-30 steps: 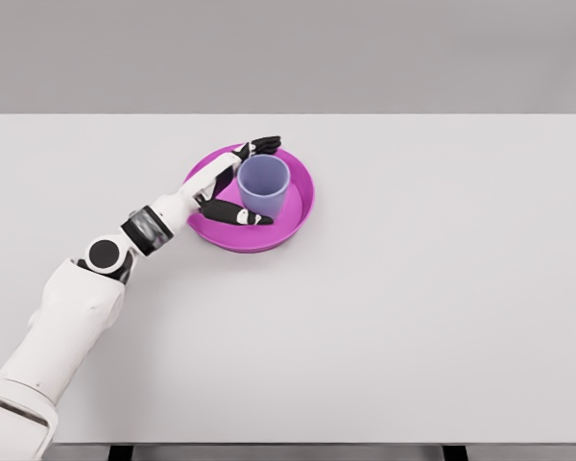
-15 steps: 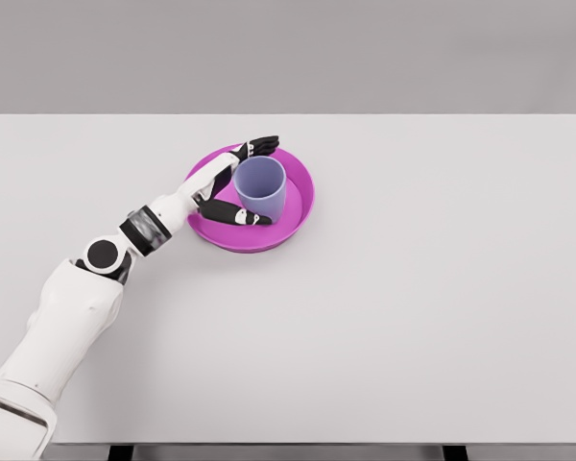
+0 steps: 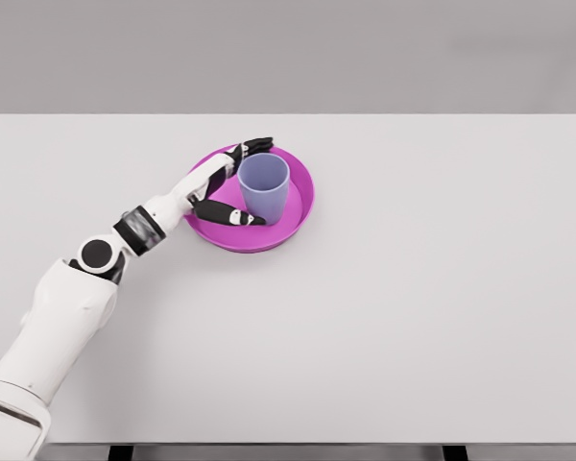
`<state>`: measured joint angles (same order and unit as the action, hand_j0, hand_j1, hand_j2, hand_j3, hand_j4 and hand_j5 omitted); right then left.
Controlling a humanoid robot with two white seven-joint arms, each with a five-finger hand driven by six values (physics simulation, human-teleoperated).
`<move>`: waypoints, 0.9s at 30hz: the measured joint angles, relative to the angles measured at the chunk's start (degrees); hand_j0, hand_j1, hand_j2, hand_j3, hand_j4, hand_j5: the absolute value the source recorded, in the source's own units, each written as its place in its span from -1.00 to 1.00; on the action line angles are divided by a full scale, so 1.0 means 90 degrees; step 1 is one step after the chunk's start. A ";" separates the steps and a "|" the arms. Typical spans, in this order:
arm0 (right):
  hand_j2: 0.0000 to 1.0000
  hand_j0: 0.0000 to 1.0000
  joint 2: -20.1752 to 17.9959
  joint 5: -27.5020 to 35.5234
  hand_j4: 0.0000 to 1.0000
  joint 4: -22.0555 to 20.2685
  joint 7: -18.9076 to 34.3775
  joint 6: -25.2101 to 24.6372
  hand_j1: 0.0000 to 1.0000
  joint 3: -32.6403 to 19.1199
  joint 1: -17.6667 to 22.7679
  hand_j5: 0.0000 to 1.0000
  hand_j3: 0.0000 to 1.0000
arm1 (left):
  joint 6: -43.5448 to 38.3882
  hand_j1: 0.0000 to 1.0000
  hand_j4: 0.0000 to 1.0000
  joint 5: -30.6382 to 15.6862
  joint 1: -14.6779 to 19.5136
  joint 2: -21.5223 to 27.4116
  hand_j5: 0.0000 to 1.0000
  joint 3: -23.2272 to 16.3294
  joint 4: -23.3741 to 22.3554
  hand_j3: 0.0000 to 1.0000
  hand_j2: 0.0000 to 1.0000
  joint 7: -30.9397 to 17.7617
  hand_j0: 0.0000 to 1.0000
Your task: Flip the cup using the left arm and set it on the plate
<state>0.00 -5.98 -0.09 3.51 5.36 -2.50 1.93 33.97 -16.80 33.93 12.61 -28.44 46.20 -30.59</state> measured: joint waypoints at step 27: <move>1.00 1.00 0.0000 0.0000 1.00 0.0000 0.0000 0.0000 1.00 0.0001 0.0000 1.00 1.00 | 0.0091 1.00 1.00 0.0001 0.0029 0.1022 1.00 0.0132 0.0069 1.00 1.00 0.0005 1.00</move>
<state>0.00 -5.98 -0.09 3.51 5.36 -2.49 1.93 34.79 -16.79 34.19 21.81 -27.26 46.82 -30.55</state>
